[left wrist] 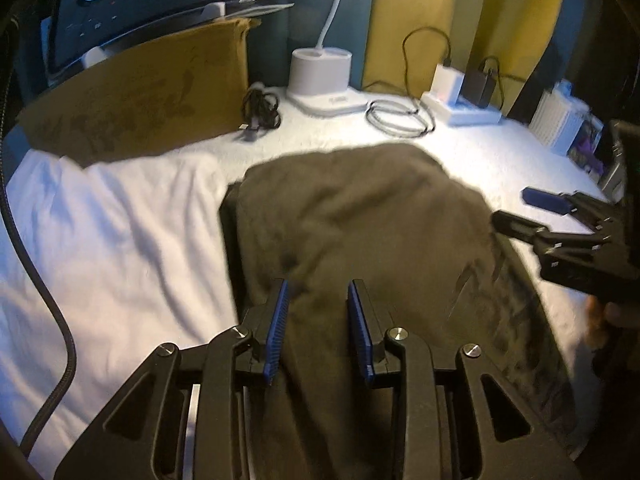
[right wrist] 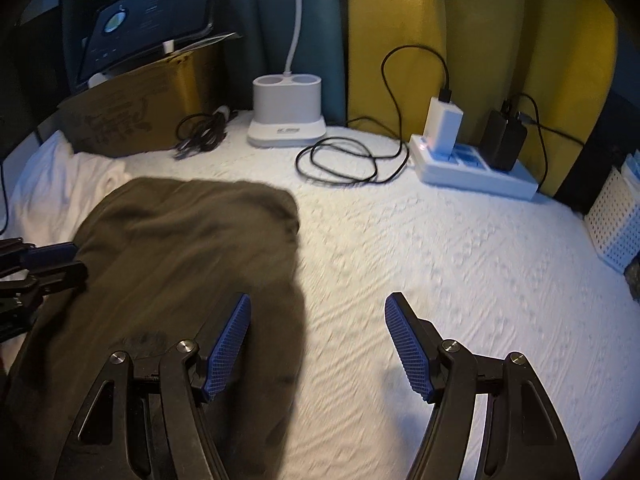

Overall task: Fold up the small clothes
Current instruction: 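Pull both open grippers back away from the folded shirt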

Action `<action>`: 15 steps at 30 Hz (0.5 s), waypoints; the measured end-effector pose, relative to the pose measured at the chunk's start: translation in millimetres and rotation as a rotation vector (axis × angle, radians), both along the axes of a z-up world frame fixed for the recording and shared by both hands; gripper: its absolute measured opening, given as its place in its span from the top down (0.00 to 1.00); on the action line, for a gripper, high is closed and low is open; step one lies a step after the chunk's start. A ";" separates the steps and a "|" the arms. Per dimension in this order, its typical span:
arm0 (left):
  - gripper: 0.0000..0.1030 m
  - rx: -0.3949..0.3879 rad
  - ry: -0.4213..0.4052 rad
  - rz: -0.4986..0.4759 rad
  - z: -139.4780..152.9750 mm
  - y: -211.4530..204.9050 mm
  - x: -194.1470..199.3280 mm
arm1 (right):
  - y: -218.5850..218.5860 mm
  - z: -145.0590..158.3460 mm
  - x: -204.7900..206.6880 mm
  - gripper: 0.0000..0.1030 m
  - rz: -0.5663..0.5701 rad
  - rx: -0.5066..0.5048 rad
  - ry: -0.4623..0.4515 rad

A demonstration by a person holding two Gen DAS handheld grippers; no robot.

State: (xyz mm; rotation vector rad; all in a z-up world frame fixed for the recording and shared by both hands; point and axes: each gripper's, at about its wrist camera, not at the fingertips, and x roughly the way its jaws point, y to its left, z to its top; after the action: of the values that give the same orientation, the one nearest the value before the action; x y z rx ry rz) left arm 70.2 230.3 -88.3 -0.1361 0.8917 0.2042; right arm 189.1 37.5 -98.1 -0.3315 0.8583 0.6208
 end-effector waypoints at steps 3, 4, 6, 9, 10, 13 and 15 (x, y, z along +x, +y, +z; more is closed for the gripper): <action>0.69 0.051 0.011 0.005 -7.7 -0.7 -8.9 | -3.8 -4.0 -11.5 0.31 0.014 -0.014 0.005; 0.65 0.053 0.012 0.008 -8.9 0.0 -12.0 | -5.3 -5.5 -14.9 0.31 0.018 -0.020 0.006; 0.61 0.066 0.008 0.024 -10.1 1.8 -17.4 | -9.2 -9.8 -22.6 0.31 0.026 -0.030 0.011; 0.60 0.078 0.003 0.039 -9.9 0.9 -22.7 | -15.5 -16.6 -28.8 0.31 0.024 -0.044 0.014; 0.60 0.084 0.002 0.047 -8.9 0.1 -24.3 | -18.0 -18.8 -30.2 0.31 0.020 -0.047 0.017; 0.60 0.105 -0.019 0.043 -1.2 -9.6 -30.0 | -26.7 -19.1 -34.6 0.31 0.010 -0.043 0.017; 0.60 0.106 -0.038 0.009 3.2 -18.1 -31.9 | -31.8 -16.9 -38.8 0.31 0.007 -0.041 0.012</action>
State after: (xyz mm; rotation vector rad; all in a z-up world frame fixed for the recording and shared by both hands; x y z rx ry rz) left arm 38.3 212.2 -85.0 -0.0447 0.8408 0.2558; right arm 150.3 5.7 -115.0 -0.3686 0.8823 0.6131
